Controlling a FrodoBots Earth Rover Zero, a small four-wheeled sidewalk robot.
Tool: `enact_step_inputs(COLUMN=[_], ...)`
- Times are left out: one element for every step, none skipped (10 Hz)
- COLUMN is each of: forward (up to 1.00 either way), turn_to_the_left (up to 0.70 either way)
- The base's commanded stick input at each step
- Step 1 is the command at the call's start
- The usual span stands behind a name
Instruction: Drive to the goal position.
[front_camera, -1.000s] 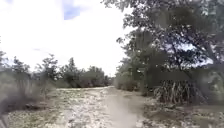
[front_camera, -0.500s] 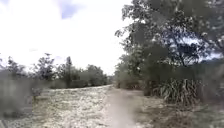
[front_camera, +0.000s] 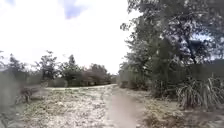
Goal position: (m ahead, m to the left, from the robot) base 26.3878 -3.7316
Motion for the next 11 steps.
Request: enact_step_inputs(forward=[0.85,0.85,0.85,0.85,0.85,0.85,0.85,0.85,0.85,0.85,0.85], turn_to_the_left=[0.34,0.31,0.23,0.21,0.34,0.14,0.0,0.0,0.29,0.0,0.0])
